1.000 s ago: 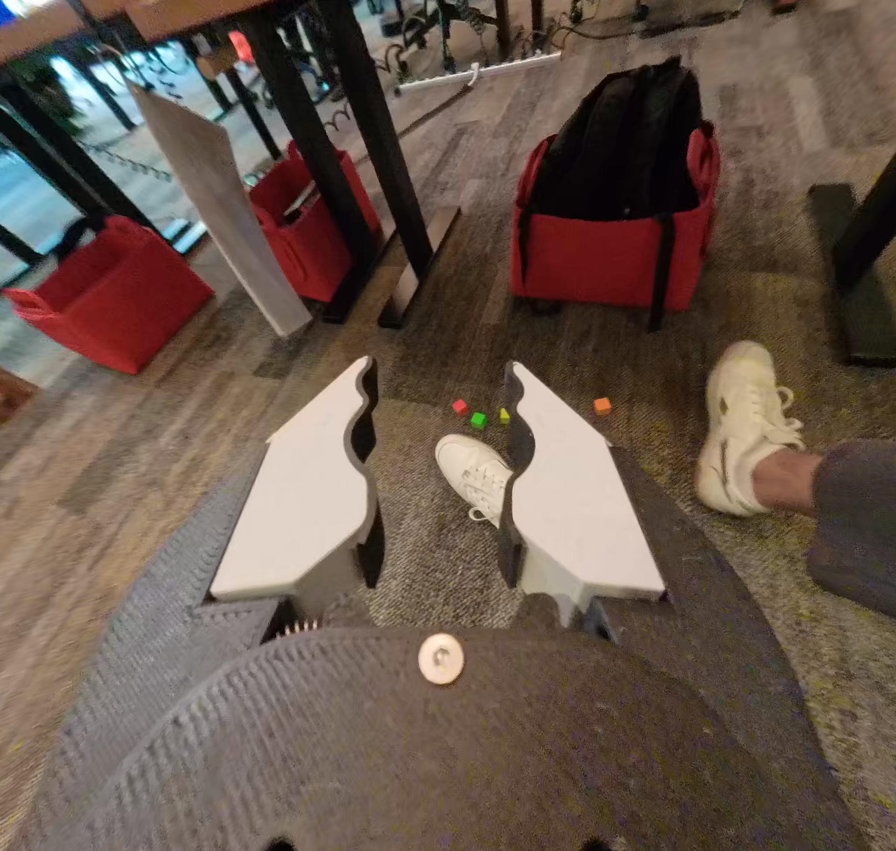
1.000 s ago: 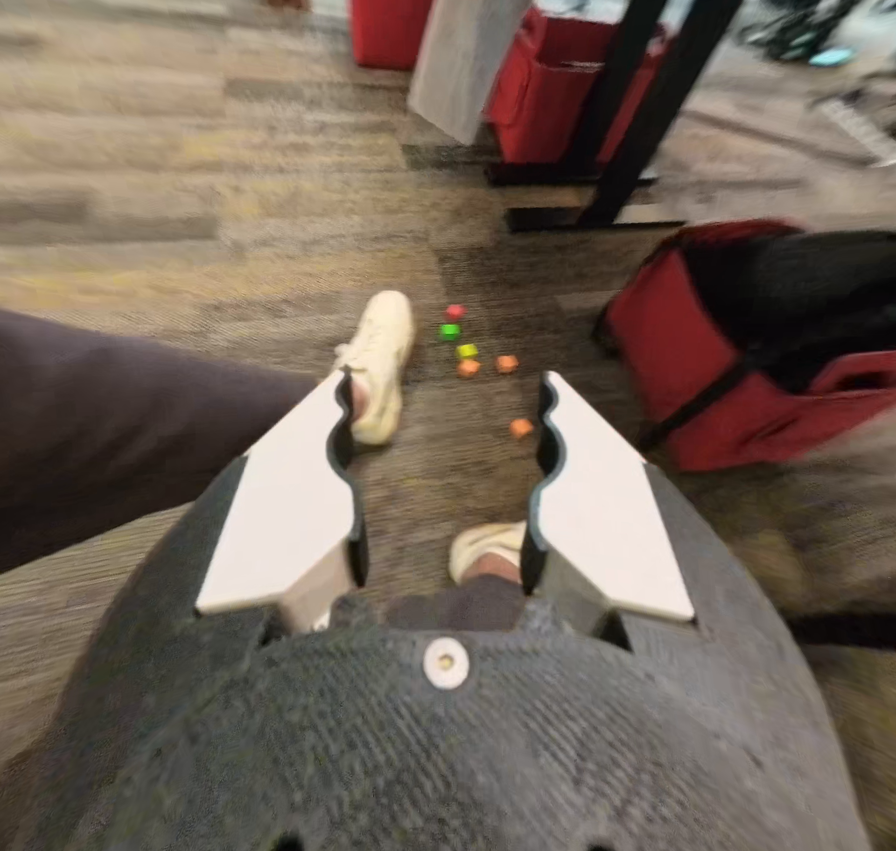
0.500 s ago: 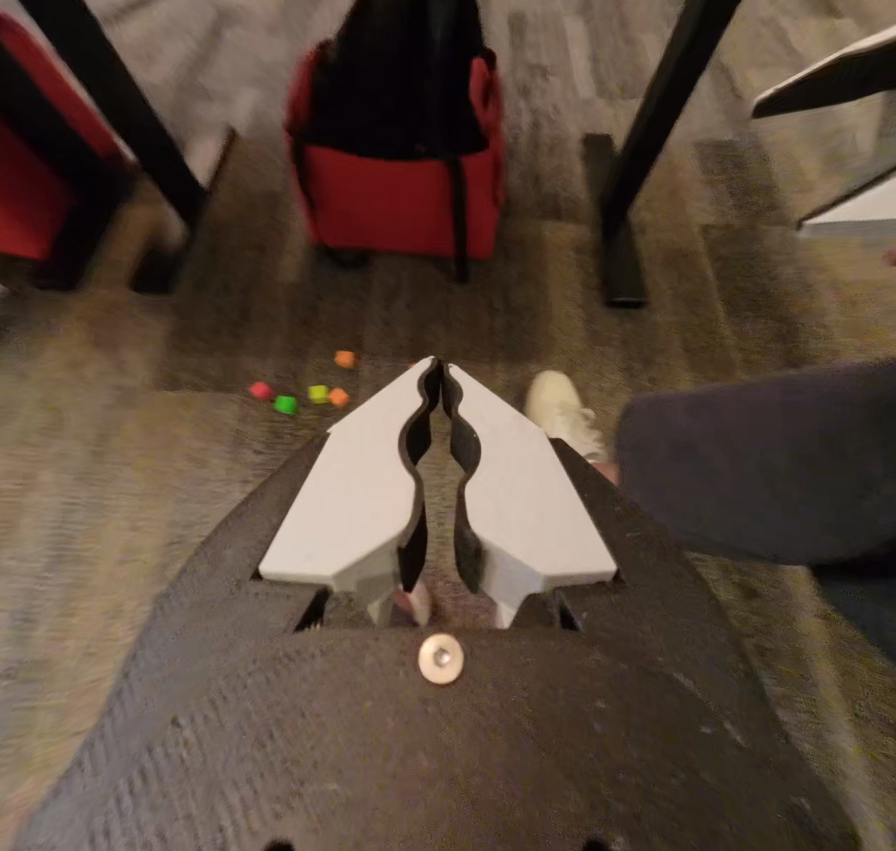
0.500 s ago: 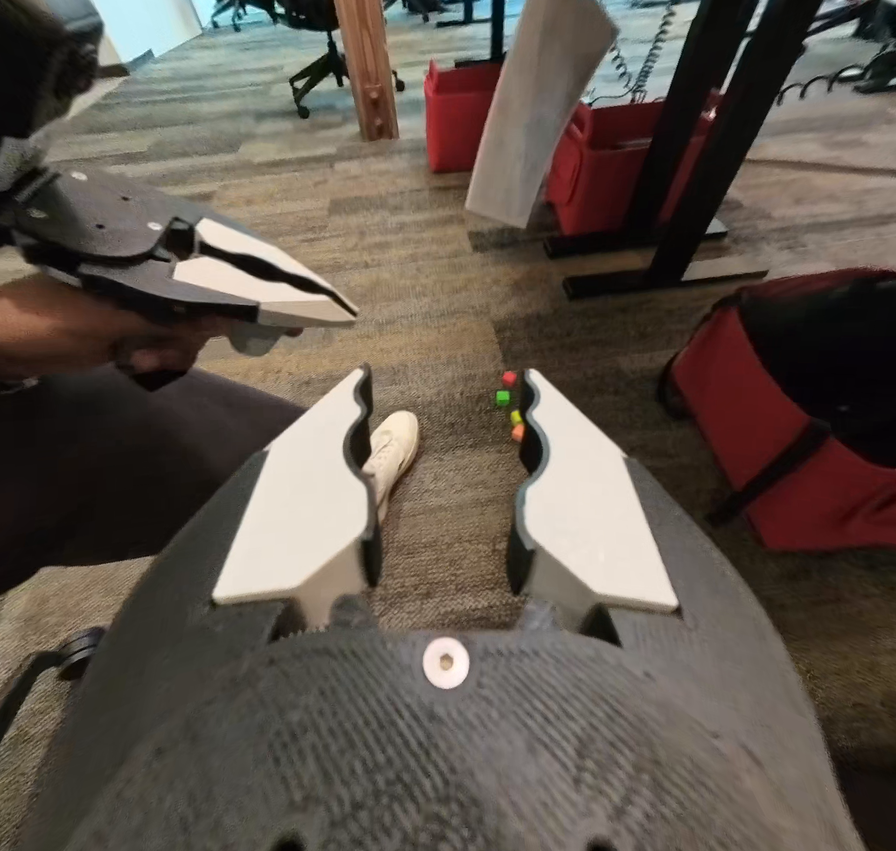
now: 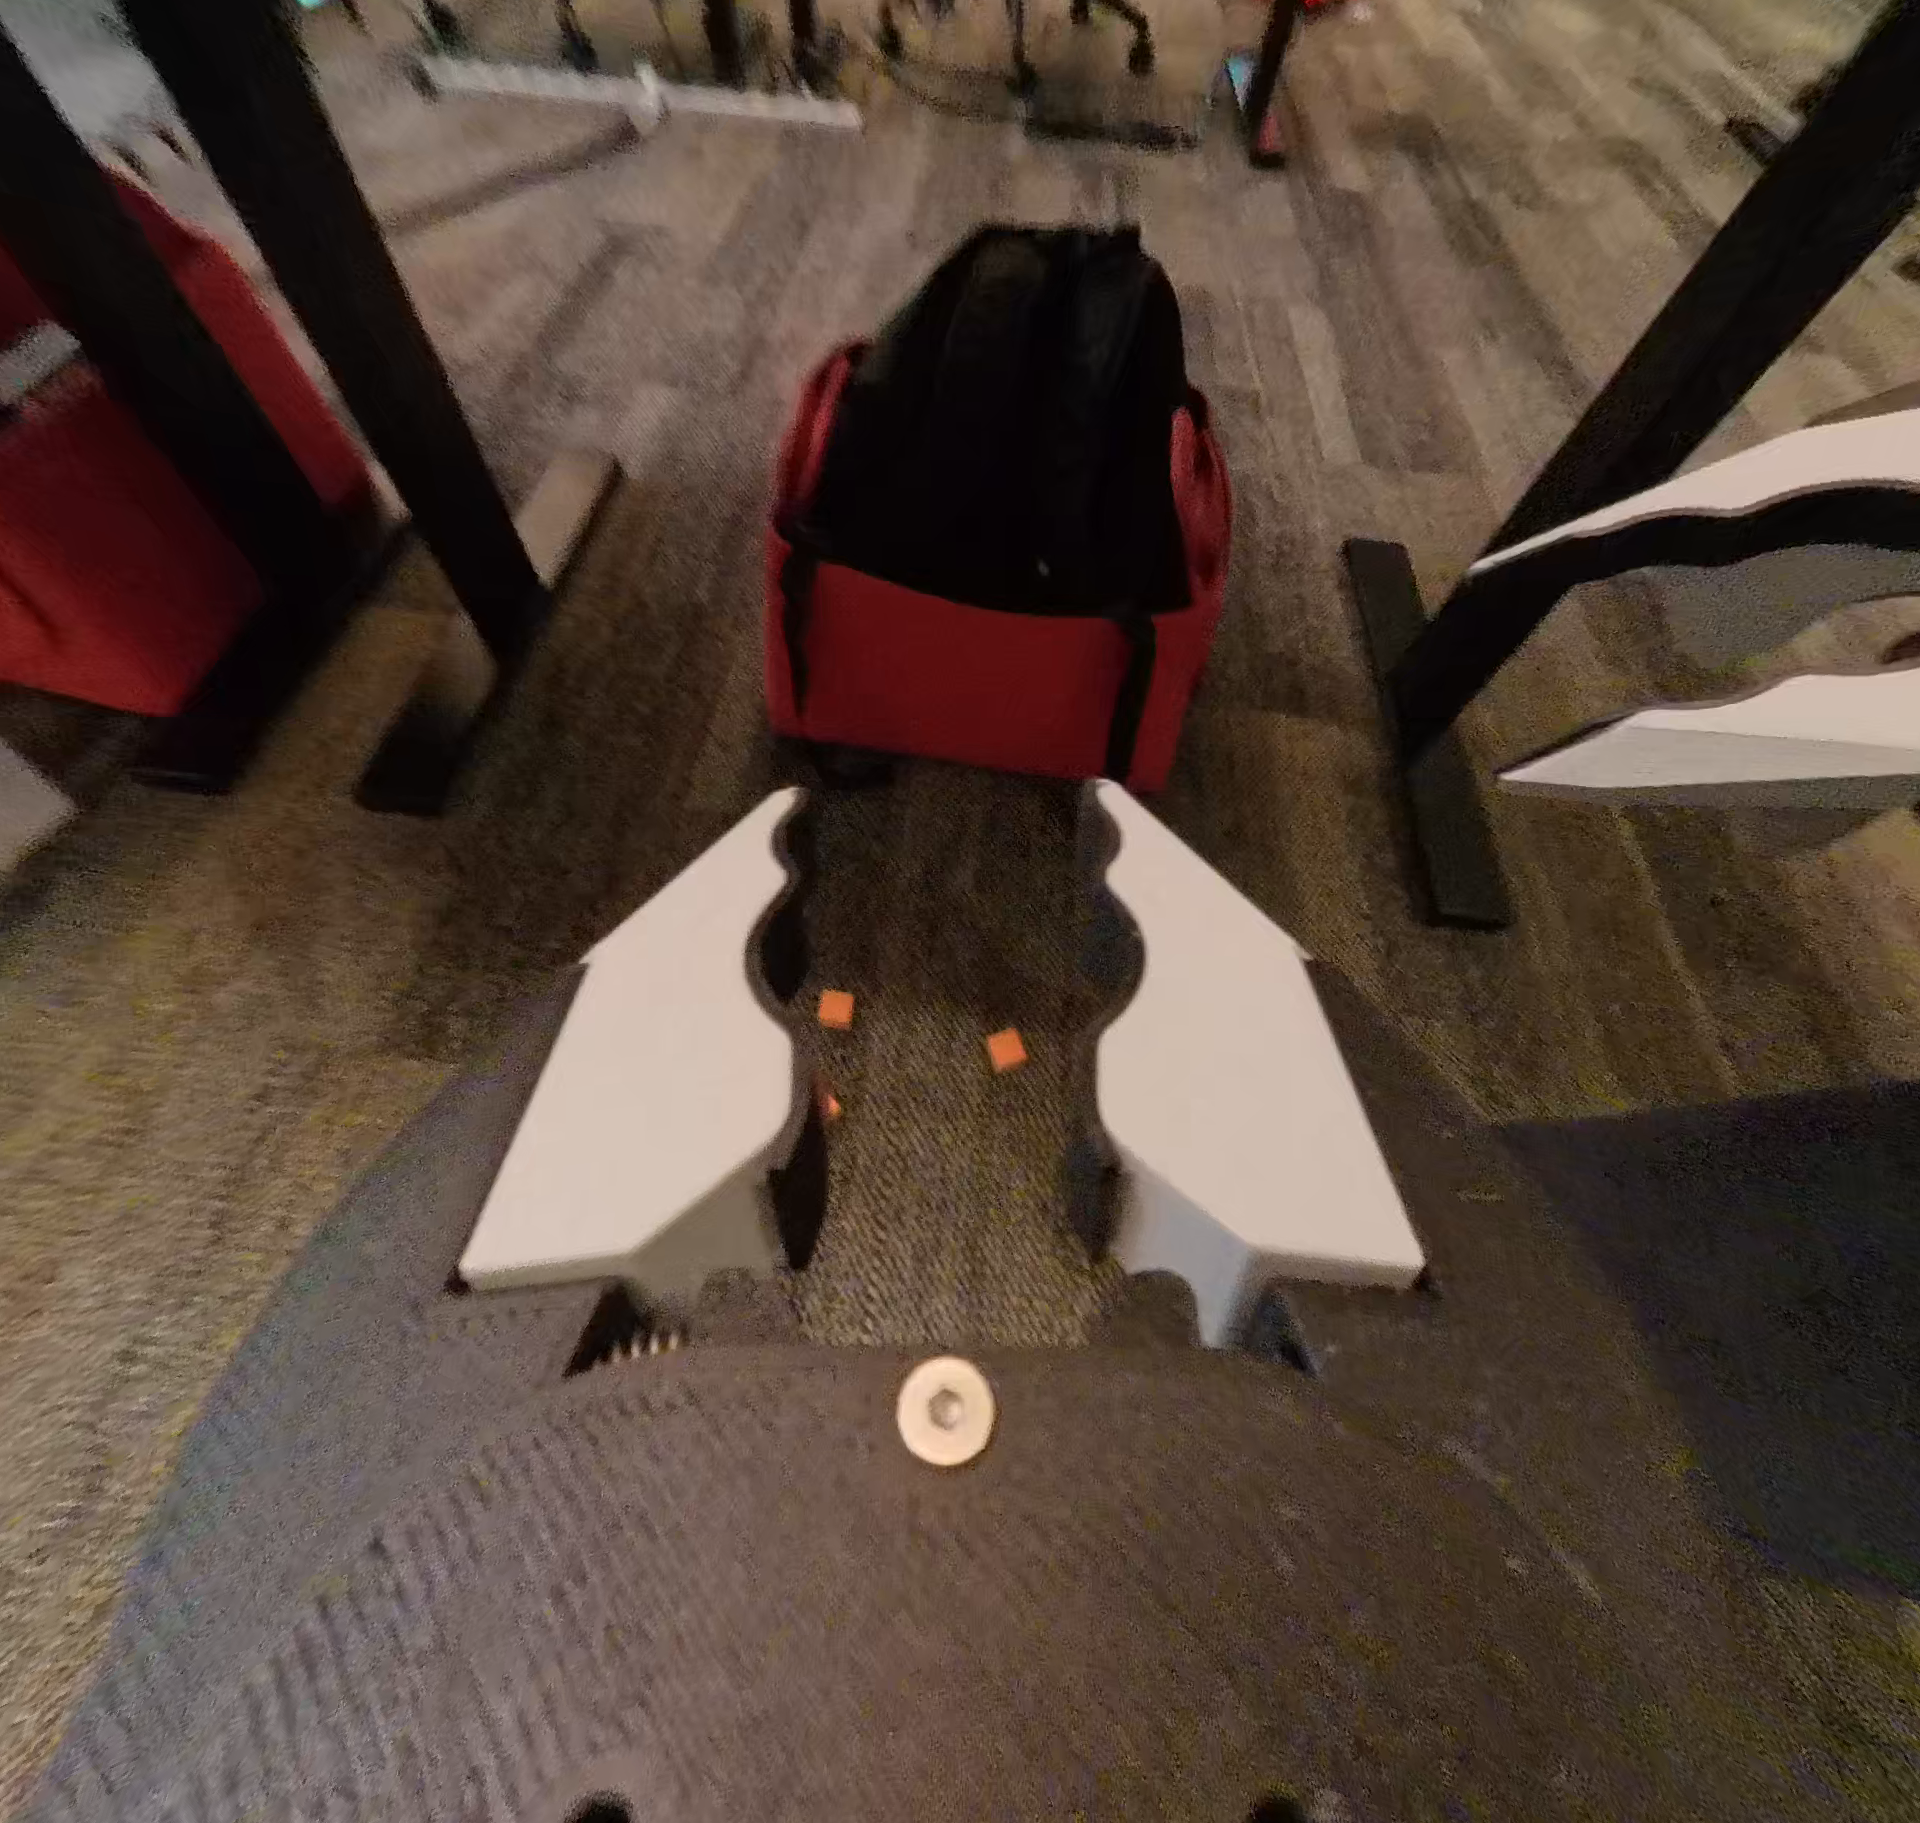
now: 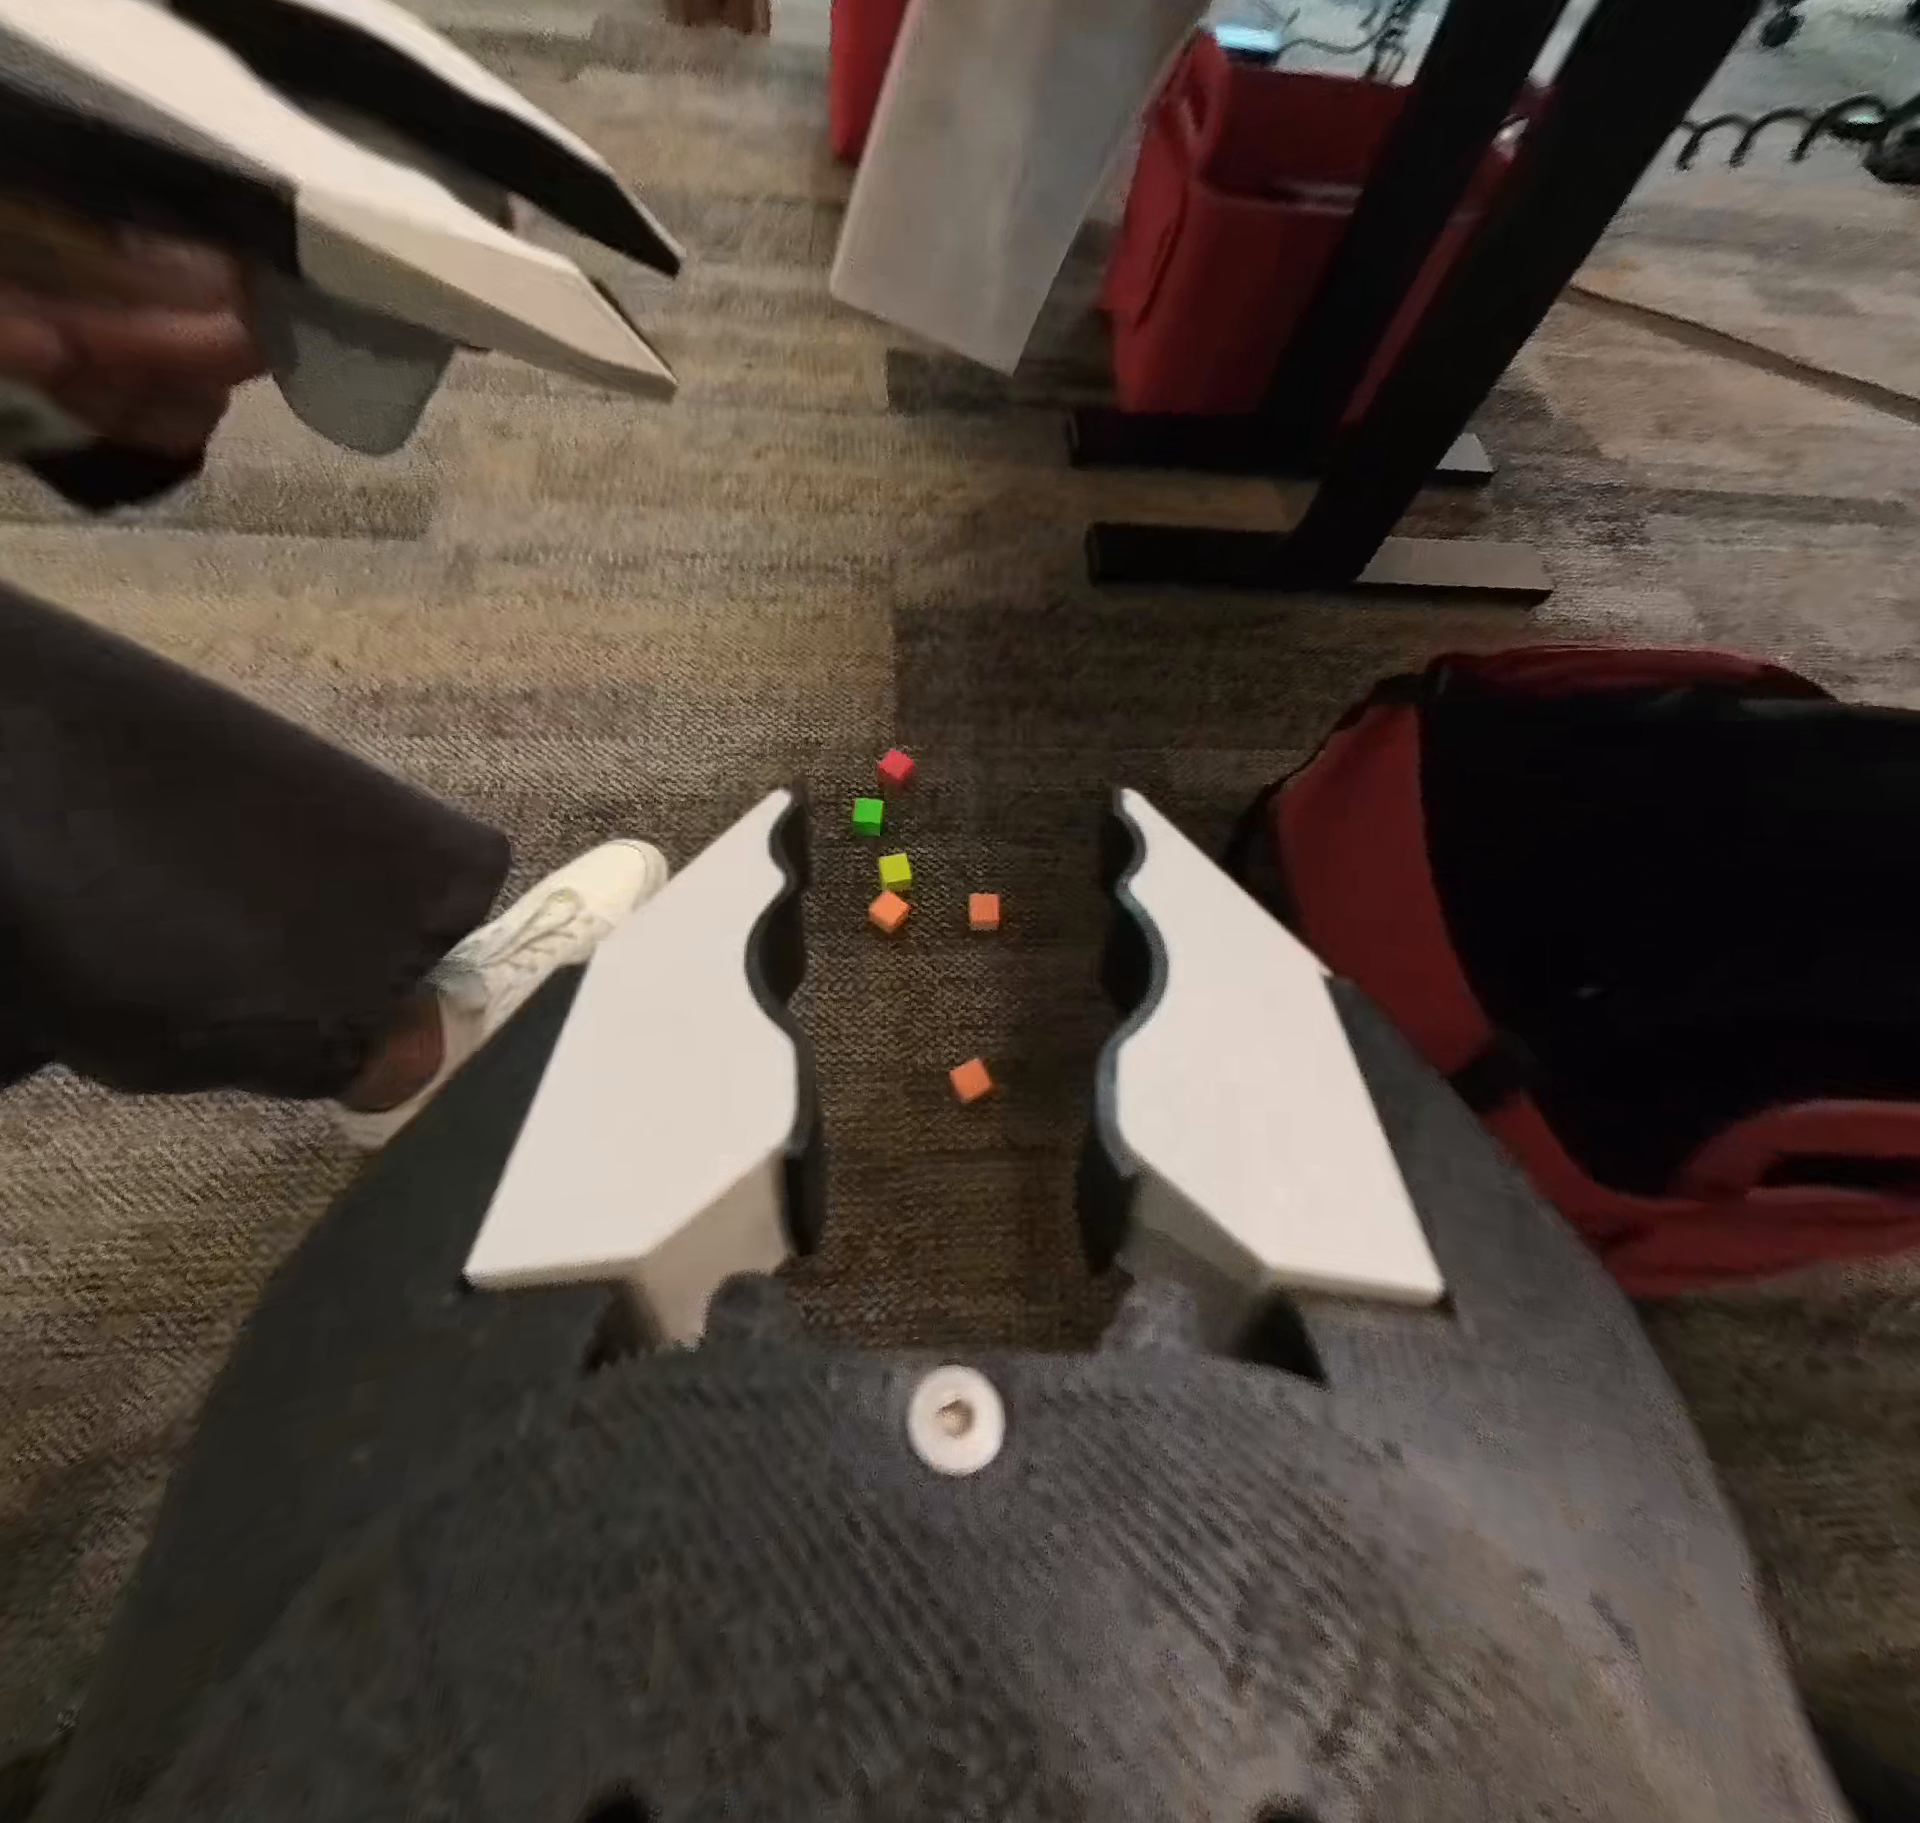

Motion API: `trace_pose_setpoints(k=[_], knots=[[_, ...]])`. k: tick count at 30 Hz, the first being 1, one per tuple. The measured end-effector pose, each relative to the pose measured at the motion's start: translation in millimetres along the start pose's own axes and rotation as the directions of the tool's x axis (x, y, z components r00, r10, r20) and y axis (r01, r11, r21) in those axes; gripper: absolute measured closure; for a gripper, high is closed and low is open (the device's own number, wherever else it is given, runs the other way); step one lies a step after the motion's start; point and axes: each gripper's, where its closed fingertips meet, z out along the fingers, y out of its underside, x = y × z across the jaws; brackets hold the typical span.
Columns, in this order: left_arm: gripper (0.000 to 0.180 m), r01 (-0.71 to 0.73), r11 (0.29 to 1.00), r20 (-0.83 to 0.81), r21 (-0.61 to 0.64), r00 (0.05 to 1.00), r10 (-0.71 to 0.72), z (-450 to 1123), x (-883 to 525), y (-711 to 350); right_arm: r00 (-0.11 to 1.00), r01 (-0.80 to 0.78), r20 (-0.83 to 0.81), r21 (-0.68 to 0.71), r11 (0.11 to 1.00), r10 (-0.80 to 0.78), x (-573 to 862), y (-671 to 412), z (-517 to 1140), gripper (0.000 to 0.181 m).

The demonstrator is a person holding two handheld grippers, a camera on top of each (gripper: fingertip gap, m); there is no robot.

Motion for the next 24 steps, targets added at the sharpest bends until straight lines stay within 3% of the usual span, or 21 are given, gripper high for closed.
trace_pose_setpoints(k=[3, 5, 8, 12, 14, 17, 21, 24], knots=[[0.122, 0.014, 0.985, -0.086, -0.174, 0.996, -0.030, 55.9, -33.1, 16.5, 0.993, 0.060, 0.101, -0.062, 0.996, -0.054, 30.7, 31.8, 54.9, 0.127], [0.116, -0.012, 0.978, -0.098, -0.208, 0.995, -0.009, 90.1, -65.4, 32.6, 0.975, 0.171, 0.167, -0.130, 0.977, -0.149, 43.8, 80.6, 99.7, 0.133], [0.129, -0.085, 0.973, 0.020, -0.215, 0.996, 0.091, 145.4, -139.1, 99.3, 0.941, 0.270, 0.265, -0.207, 0.940, -0.212, 43.4, 163.8, 172.6, 0.134], [0.144, 0.084, 0.947, 0.161, -0.310, 0.986, -0.035, 195.5, -192.5, 260.8, 0.941, 0.245, 0.289, -0.228, 0.942, -0.175, 18.7, 236.5, 269.9, 0.141], [0.142, 0.184, 0.902, 0.169, -0.390, 0.977, -0.126, 199.2, -189.7, 335.3, 0.954, 0.183, 0.273, -0.215, 0.959, -0.121, -0.6, 259.6, 313.5, 0.141], [0.145, 0.177, 0.890, 0.195, -0.421, 0.975, -0.101, 199.5, -197.1, 403.3, 0.966, 0.098, 0.254, -0.236, 0.967, -0.036, -31.0, 295.6, 367.2, 0.138], [0.139, 0.260, 0.860, 0.195, -0.439, 0.962, -0.191, 212.0, -197.0, 456.7, 0.965, 0.120, 0.259, -0.265, 0.957, -0.049, -52.1, 331.7, 413.1, 0.134], [0.134, 0.198, 0.857, 0.124, -0.476, 0.980, -0.158, 221.2, -194.2, 466.5, 0.961, 0.137, 0.271, -0.315, 0.939, -0.050, -55.5, 352.9, 435.2, 0.138]])
